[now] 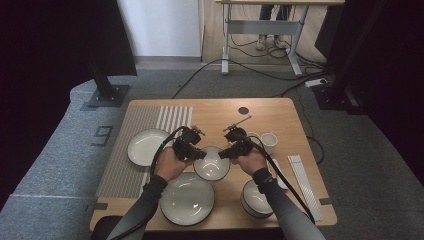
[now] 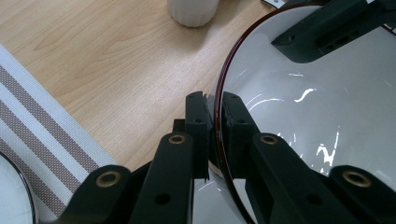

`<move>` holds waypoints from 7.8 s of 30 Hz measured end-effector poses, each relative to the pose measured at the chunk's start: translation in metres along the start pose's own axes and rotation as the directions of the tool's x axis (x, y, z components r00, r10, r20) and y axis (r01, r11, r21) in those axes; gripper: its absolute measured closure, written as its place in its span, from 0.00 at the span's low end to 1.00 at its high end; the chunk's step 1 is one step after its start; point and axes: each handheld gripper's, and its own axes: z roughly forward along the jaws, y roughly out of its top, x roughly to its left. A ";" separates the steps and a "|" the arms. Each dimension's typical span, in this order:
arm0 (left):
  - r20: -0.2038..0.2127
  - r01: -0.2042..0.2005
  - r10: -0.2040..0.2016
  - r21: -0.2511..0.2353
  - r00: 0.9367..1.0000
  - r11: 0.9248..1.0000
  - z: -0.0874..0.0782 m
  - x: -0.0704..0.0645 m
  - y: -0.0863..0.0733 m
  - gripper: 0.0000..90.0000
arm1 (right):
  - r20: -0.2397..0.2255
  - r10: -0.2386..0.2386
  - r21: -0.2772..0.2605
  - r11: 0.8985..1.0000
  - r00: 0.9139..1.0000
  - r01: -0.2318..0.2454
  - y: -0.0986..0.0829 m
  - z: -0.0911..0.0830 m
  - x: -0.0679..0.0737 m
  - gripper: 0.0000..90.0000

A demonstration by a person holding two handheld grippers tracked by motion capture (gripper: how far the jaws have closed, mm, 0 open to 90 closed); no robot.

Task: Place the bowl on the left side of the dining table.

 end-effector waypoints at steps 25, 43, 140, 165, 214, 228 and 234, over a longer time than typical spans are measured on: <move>0.023 0.067 -0.067 0.005 0.998 0.998 -0.006 0.022 -0.005 0.93 | -0.007 0.035 -0.104 0.994 0.999 -0.035 0.000 -0.013 -0.003 0.42; 0.008 0.154 -0.154 -0.002 0.988 0.988 -0.025 0.060 -0.020 0.93 | 0.045 -0.016 -0.226 0.974 0.999 0.025 -0.023 -0.037 -0.012 0.26; -0.130 0.555 -0.565 -0.108 0.815 0.825 -0.024 0.234 -0.120 0.93 | 0.327 0.244 -0.493 0.868 0.913 -0.055 -0.203 -0.039 -0.097 0.05; -0.125 0.582 -0.588 -0.088 0.799 0.809 -0.015 0.239 -0.124 0.92 | 0.313 0.243 -0.483 0.873 0.918 -0.066 -0.205 -0.036 -0.099 0.05; -0.157 0.201 -0.295 -0.436 0.943 0.877 -0.090 0.143 -0.136 0.00 | 0.317 0.239 -0.435 0.896 0.918 -0.083 -0.212 -0.025 -0.102 0.07; -0.147 0.148 -0.255 -0.508 0.956 0.848 -0.062 0.103 -0.192 0.00 | 0.322 0.249 -0.441 0.893 0.914 -0.088 -0.213 -0.025 -0.102 0.09; -0.177 0.143 -0.262 -0.502 0.949 0.853 -0.040 0.091 -0.211 0.00 | 0.316 0.254 -0.437 0.894 0.914 -0.098 -0.213 -0.025 -0.103 0.09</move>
